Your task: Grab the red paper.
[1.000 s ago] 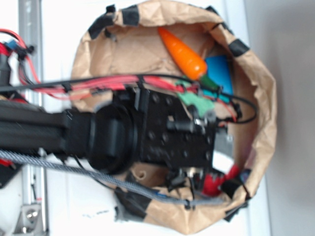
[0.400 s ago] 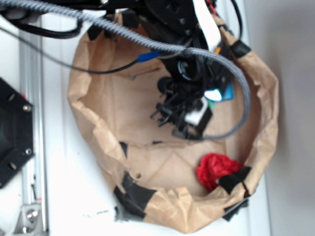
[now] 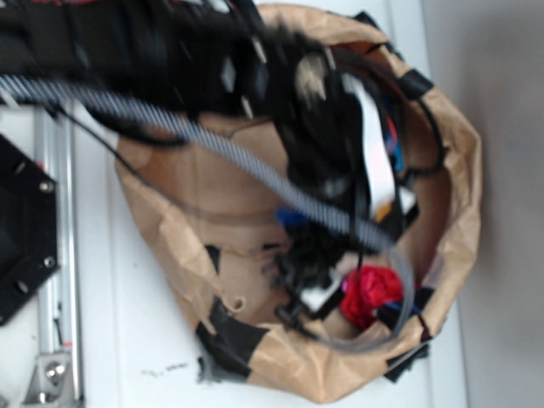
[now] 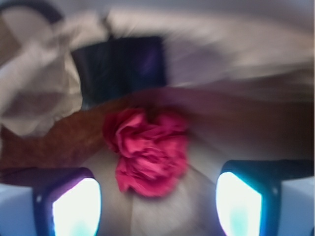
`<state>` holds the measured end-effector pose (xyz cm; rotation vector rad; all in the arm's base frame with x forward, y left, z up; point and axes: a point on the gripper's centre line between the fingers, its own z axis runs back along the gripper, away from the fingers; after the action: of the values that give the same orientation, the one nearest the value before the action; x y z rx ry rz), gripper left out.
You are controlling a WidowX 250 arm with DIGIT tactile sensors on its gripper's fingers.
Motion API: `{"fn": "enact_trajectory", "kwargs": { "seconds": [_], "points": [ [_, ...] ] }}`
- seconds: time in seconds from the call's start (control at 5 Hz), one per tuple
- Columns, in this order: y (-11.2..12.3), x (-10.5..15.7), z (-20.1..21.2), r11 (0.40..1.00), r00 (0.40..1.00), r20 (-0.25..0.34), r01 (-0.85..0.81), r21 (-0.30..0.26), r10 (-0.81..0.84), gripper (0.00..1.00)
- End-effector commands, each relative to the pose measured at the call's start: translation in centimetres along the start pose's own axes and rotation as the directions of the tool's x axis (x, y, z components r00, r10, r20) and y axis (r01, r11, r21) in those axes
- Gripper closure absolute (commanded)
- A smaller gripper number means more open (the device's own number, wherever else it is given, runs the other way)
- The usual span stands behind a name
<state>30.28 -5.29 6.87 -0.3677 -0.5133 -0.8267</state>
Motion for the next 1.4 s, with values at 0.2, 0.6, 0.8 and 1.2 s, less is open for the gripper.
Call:
{"fn": "enact_trajectory", "kwargs": {
  "seconds": [0.2, 0.6, 0.8, 1.2],
  "points": [
    [-0.1, 1.0, -5.2, 0.984, 0.985, -0.026, 0.174, 0.038, -0.173, 0.0],
    [0.3, -0.1, -5.8, 0.99, 0.989, -0.081, 0.126, 0.066, -0.12, 1.0],
    [0.5, -0.9, -3.0, 0.986, 0.987, -0.137, 0.105, 0.128, -0.087, 1.0],
    [2.1, -2.9, 6.2, 0.926, 0.967, -0.166, -0.124, 0.358, 0.193, 1.0]
  ]
}}
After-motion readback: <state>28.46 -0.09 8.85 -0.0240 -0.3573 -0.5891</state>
